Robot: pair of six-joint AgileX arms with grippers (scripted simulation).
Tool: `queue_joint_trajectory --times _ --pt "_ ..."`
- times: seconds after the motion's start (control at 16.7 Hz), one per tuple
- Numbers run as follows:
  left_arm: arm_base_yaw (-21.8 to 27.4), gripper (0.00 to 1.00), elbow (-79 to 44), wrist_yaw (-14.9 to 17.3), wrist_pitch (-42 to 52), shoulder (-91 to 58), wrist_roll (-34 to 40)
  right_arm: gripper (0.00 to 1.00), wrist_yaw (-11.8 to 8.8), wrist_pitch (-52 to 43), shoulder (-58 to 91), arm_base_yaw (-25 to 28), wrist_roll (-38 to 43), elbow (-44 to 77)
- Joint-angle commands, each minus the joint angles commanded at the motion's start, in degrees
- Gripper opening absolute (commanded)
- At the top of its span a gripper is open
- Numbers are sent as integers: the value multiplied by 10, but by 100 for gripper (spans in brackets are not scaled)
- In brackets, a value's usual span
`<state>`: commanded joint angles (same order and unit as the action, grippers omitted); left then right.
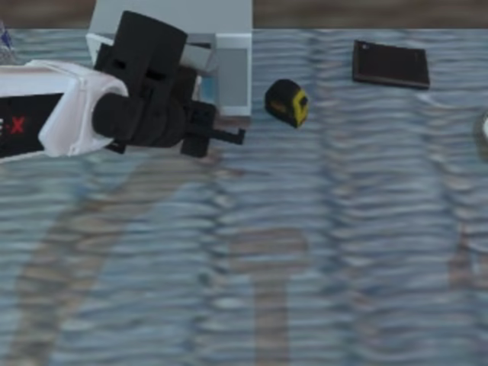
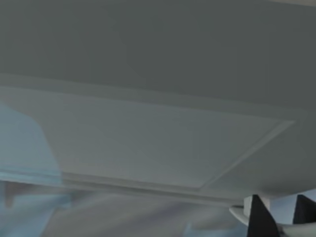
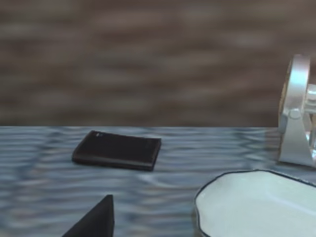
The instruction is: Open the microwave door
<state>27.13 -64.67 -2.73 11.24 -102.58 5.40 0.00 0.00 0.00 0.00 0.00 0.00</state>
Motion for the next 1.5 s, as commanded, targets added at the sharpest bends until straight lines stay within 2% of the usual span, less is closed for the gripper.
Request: queue_joint_trajectory --times 0.9,1.38,1.5 --pt "0 0 0 0 0 0 0 100 0 0 0 0 0 0" --pt "-17 0 26 38 -6 23 -44 100 0 0 0 0 0 0" --pt "-17 0 28 40 -6 23 -46 100 0 0 0 0 0 0"
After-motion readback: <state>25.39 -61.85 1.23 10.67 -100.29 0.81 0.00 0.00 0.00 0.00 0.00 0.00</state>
